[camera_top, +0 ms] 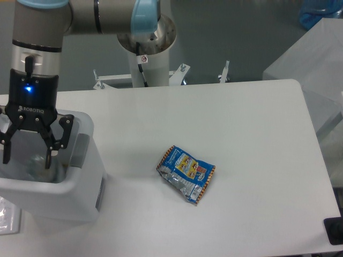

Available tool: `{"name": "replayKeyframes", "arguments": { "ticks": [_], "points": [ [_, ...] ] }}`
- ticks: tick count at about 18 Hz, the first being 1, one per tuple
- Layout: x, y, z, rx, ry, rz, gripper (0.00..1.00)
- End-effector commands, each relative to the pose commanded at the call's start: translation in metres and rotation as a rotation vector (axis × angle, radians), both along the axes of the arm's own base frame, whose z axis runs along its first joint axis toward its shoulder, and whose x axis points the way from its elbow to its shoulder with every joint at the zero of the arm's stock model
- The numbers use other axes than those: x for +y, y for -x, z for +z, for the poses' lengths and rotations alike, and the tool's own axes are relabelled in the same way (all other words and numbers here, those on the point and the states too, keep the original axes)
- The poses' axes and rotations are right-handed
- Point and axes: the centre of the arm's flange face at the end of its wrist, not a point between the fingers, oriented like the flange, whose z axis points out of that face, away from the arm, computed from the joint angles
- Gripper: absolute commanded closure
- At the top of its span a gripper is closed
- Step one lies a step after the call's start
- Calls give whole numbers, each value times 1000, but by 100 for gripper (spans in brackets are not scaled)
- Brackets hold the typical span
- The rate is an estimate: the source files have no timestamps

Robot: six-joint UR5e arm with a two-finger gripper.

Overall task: Place the trash in the trash can
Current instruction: 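Lift the bottle and carry it over the white trash bin, then move the gripper back over the blue snack bag and lower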

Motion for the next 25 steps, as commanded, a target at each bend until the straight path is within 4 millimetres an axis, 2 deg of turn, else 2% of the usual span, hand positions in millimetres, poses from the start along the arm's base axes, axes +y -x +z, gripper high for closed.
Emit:
{"name": "replayKeyframes", "arguments": {
  "ticks": [2,3,5,7,8,10,14,15,17,19,23,25],
  "points": [
    [-5,7,3,-4,-2,18,2],
    [-13,24,7,-4,-8,53,1],
    [-36,75,11,-14,-16,148,1],
    [-59,123,3,-22,-2,236,1],
    [-75,155,-7,-31,16,290,1],
    [-100,196,-34,-53,57,358,1],
    [-124,255,-80,-69,122,365,1],
    [-132,268,-100,-76,157,357,1],
    [-142,277,-140,-78,241,305,1],
    [-156,289,-188,-75,322,231,1],
    [-161,304,-246,-66,427,146,1],
    [-167,311,-266,-55,484,134,1]
  ]
}}
